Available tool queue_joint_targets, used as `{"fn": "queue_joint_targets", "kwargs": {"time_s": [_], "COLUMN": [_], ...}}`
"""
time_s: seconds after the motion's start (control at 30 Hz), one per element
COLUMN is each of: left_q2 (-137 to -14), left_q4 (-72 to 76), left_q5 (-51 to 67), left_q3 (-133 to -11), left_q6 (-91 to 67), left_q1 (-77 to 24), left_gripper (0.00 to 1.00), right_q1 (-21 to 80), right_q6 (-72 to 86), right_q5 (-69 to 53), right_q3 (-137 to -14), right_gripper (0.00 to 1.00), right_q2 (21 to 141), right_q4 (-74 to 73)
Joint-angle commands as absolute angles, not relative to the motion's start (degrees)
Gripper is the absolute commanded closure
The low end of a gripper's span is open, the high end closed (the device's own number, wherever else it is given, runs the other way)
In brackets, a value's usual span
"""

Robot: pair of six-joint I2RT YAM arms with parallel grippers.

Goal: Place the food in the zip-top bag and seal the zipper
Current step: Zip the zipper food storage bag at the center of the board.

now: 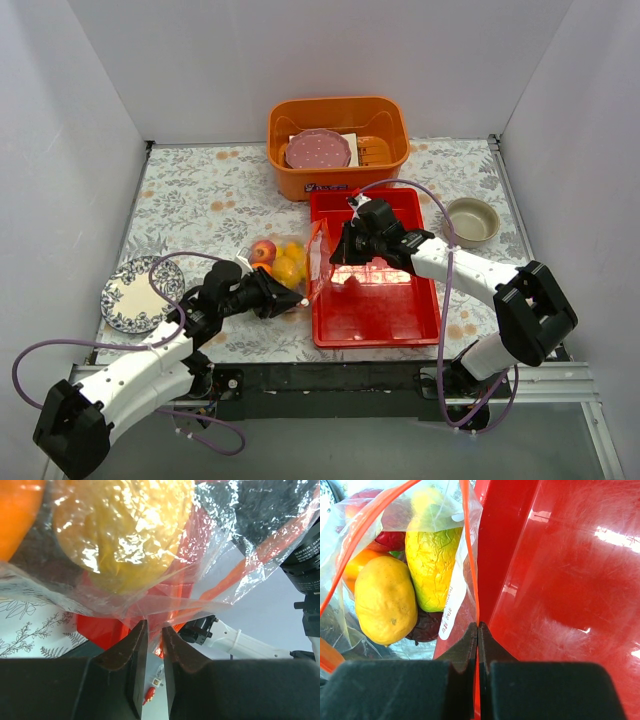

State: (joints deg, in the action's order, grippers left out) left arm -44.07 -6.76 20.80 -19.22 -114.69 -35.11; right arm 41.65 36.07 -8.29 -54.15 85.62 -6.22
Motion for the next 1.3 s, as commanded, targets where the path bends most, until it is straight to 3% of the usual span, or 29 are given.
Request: {"fn": "queue_joint_targets", "kwargs": {"time_s": [0.0, 0.03, 0.07, 0.1, 0.37, 0.5, 0.6, 0.97, 1.13, 1.27], "left_q2": [-42.7, -42.5, -42.3, -42.1, -42.0, -42.1, -42.2, -43.5, -43.4, -43.4], "left_q4": [-6.6, -6.9, -7.1, -7.6, -10.2, -11.5, -11.6, -10.0, -10.0, -10.1], "left_q5": [19.2, 19.1, 18.8, 18.7, 17.0, 15.6, 15.0, 14.4, 14.9, 15.0], "left_q3": [-18.9, -19.0, -19.0, -19.2, -20.7, -21.9, -22.3, -22.8, -22.9, -22.9], "left_q6": [-128.1, -128.1, -128.0, -127.5, -124.8, -122.4, -121.3, -118.6, -117.9, -117.9], "left_q1": [-35.4, -35.4, -35.4, -35.4, -35.4, -35.4, -35.4, -35.4, -35.4, -35.4], "left_gripper": [0.85, 0.87, 0.98, 1.0, 1.0, 1.0, 1.0, 1.0, 1.0, 1.0], "right_q1": [41.6, 41.6, 41.6, 41.6, 41.6, 41.6, 41.6, 45.9, 48.2, 50.4], "right_q6": [36.0, 36.0, 36.0, 36.0, 35.7, 35.7, 36.5, 49.7, 50.7, 45.7], "right_q5": [-8.5, -8.5, -8.4, -8.4, -9.5, -8.5, -8.2, -24.3, -24.4, -18.0], "right_q3": [-54.0, -53.8, -53.7, -53.6, -53.9, -54.3, -52.4, -40.1, -40.1, -44.5], "right_gripper": [0.99, 0.99, 0.99, 0.99, 0.96, 0.61, 0.5, 0.51, 0.54, 0.57], "right_q2": [85.9, 86.0, 85.9, 85.7, 85.1, 80.1, 74.7, 69.4, 70.8, 70.4], "right_q4": [-5.2, -5.3, -5.3, -5.3, -5.9, -9.2, -10.1, 6.5, 10.8, 5.3]}}
